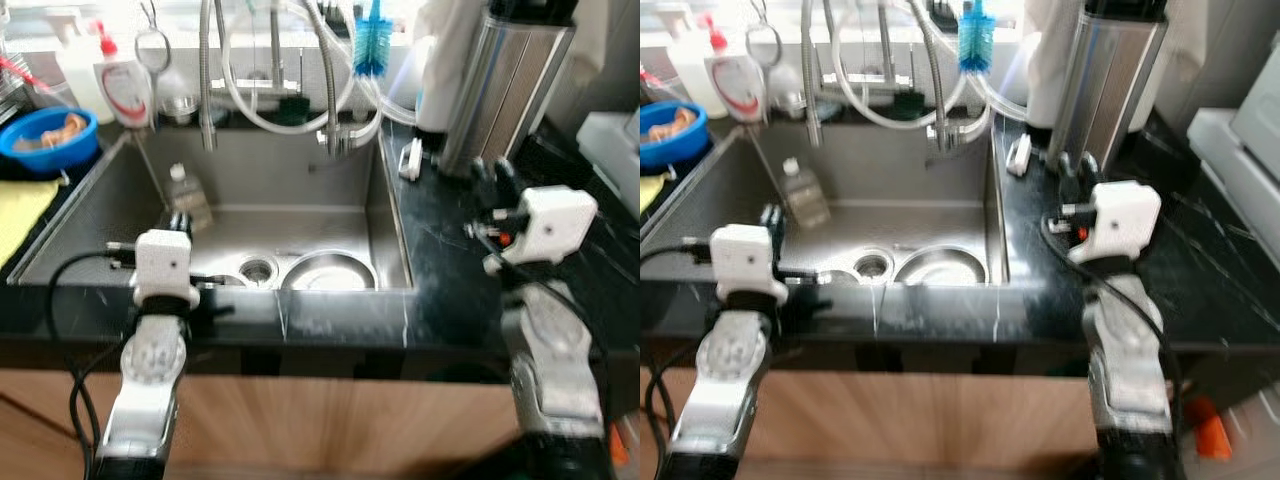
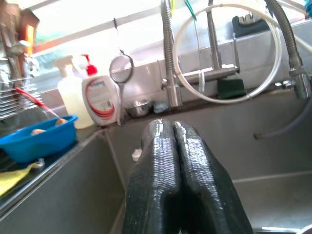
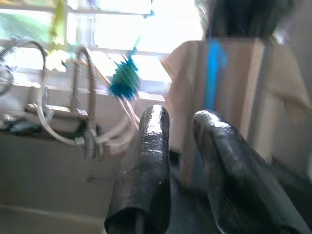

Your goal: Kitchen organization

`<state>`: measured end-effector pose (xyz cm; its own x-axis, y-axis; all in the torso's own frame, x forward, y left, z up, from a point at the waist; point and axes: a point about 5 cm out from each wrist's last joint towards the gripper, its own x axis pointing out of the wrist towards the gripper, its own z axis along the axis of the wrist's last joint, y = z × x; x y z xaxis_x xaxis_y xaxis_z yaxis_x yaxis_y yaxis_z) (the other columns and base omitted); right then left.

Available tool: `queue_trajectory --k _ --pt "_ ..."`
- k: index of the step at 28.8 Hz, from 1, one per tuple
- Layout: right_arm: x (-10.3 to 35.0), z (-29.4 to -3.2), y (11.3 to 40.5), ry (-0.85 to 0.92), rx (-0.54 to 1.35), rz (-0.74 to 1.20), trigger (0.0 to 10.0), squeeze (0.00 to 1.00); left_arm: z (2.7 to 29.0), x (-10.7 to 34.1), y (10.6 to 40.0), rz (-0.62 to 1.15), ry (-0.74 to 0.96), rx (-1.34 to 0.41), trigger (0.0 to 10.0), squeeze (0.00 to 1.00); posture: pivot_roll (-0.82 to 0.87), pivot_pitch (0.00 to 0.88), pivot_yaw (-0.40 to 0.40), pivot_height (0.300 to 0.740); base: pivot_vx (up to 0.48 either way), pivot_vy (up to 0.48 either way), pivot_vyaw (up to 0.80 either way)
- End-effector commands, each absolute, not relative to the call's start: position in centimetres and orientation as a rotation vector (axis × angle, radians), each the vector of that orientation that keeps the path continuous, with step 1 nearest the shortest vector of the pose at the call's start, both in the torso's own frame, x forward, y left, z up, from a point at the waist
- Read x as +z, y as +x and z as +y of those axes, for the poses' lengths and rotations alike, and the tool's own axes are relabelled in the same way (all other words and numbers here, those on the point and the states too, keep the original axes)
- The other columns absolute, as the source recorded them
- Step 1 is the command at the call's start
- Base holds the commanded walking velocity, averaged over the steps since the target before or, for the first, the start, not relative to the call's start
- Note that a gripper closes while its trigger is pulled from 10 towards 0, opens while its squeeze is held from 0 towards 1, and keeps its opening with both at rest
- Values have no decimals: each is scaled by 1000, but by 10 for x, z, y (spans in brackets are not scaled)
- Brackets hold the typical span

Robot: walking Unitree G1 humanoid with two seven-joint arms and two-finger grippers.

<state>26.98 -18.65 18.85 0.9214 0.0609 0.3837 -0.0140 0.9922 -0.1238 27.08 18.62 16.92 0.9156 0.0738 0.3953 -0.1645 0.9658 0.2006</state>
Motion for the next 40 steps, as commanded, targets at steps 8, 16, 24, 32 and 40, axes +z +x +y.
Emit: queue_trajectory --k 8,16,24,32,40 --pt "178 -199 249 -155 -30 -298 10000 0 205 164 248 -342 262 203 10000 0 -197 22 28 731 0 0 142" --pt "183 -195 251 -172 -7 -300 10000 0 202 166 248 -340 261 197 10000 0 -198 21 23 731 0 0 770" --pt "189 -196 259 -208 37 -304 10000 0 206 166 245 -327 280 195 10000 0 -193 5 21 731 0 0 800" --pt "189 -197 261 -209 60 -311 10000 0 205 165 246 -331 280 199 10000 0 -195 0 23 731 0 0 800" --pt "189 -197 263 -190 88 -311 10000 0 212 157 233 -293 299 215 10000 0 -183 0 16 731 0 0 800"
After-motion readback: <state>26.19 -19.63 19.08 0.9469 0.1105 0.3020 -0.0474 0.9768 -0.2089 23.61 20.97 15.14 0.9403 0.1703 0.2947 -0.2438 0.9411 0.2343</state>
